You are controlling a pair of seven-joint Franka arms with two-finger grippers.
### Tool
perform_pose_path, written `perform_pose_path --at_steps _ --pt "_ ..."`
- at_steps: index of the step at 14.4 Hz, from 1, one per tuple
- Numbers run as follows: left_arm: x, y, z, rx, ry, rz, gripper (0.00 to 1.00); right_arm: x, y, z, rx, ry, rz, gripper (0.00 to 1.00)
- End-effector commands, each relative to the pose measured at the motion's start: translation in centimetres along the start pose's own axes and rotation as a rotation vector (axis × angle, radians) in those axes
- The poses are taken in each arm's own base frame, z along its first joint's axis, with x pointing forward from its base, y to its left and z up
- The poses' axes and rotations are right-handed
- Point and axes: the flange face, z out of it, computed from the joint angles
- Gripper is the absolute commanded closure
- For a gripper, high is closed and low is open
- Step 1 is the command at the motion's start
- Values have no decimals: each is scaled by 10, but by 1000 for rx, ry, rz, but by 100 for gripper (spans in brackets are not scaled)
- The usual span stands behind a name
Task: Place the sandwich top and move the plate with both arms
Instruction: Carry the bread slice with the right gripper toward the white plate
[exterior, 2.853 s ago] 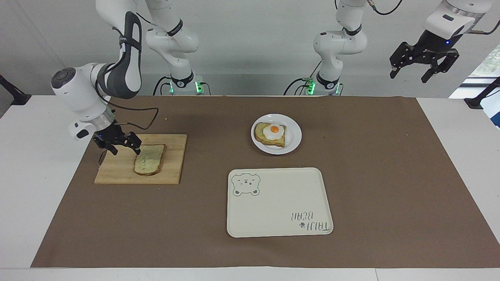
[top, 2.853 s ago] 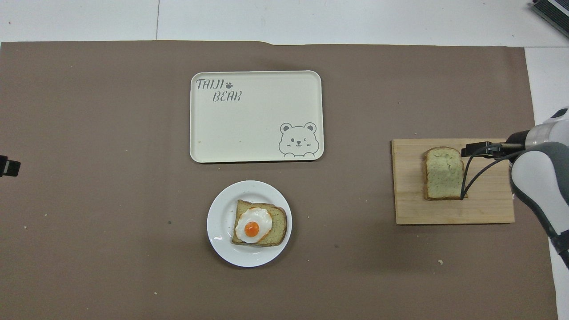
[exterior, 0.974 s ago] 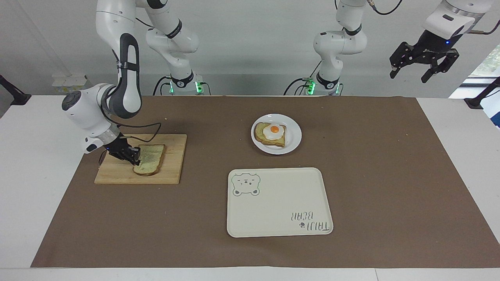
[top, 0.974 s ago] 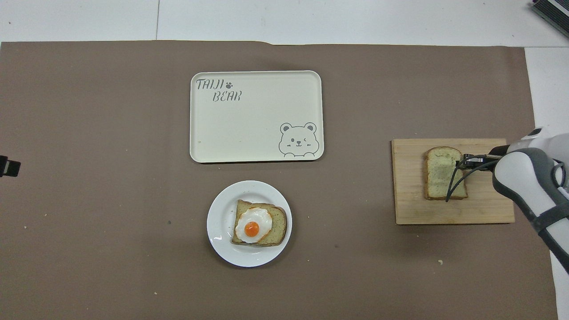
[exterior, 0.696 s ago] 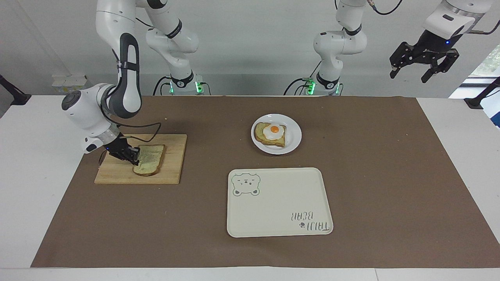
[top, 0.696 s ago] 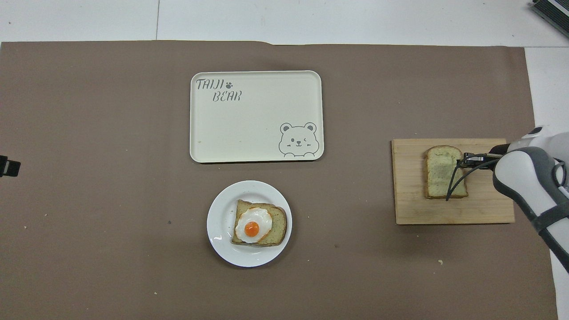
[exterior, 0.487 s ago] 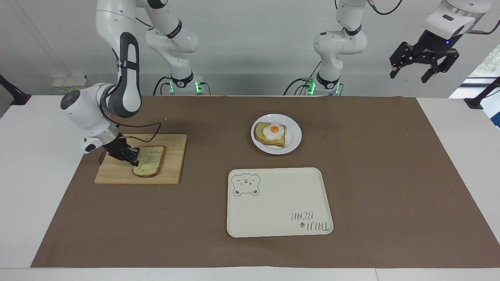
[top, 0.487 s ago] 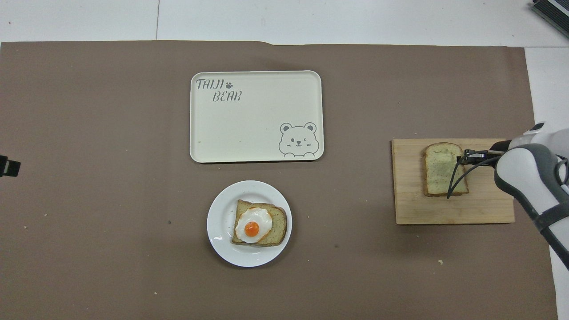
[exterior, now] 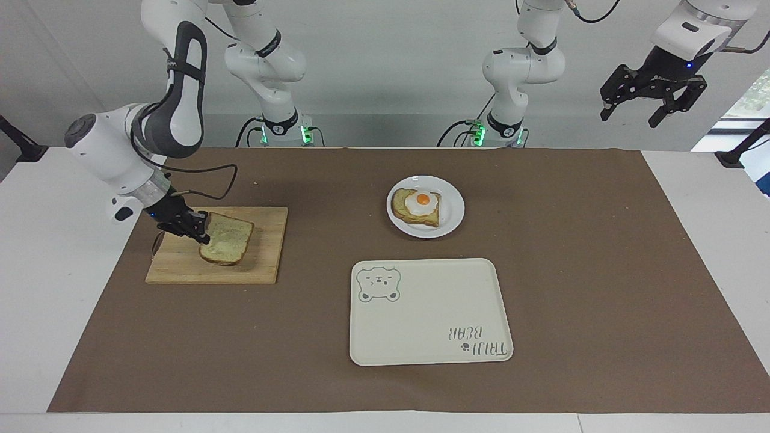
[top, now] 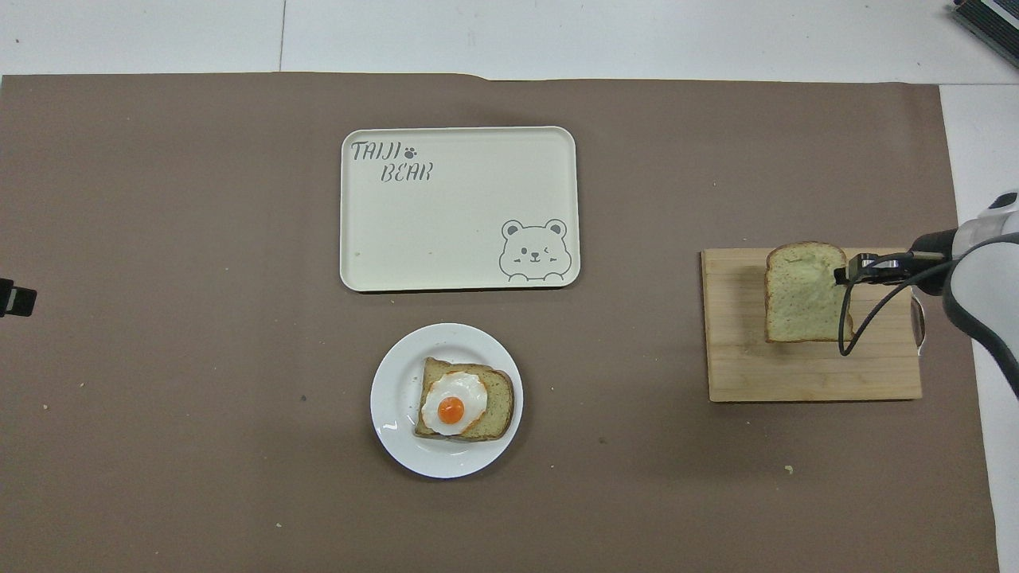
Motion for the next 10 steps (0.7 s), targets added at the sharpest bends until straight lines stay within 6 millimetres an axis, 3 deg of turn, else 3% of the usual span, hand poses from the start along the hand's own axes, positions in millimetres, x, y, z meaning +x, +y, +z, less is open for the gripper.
perform_pose_path --at_steps 1,4,8,10 --pt "-8 0 0 -6 3 -11 0 -4 -12 -23 45 -46 -5 100" --pt "-8 0 0 -6 1 -12 0 -9 -24 -38 90 -116 -17 100" --pt "-7 0 1 -6 1 -11 0 -10 -41 -36 198 -135 90 100" --pt "-7 0 0 -6 1 -9 0 -9 -64 -28 203 -154 81 100"
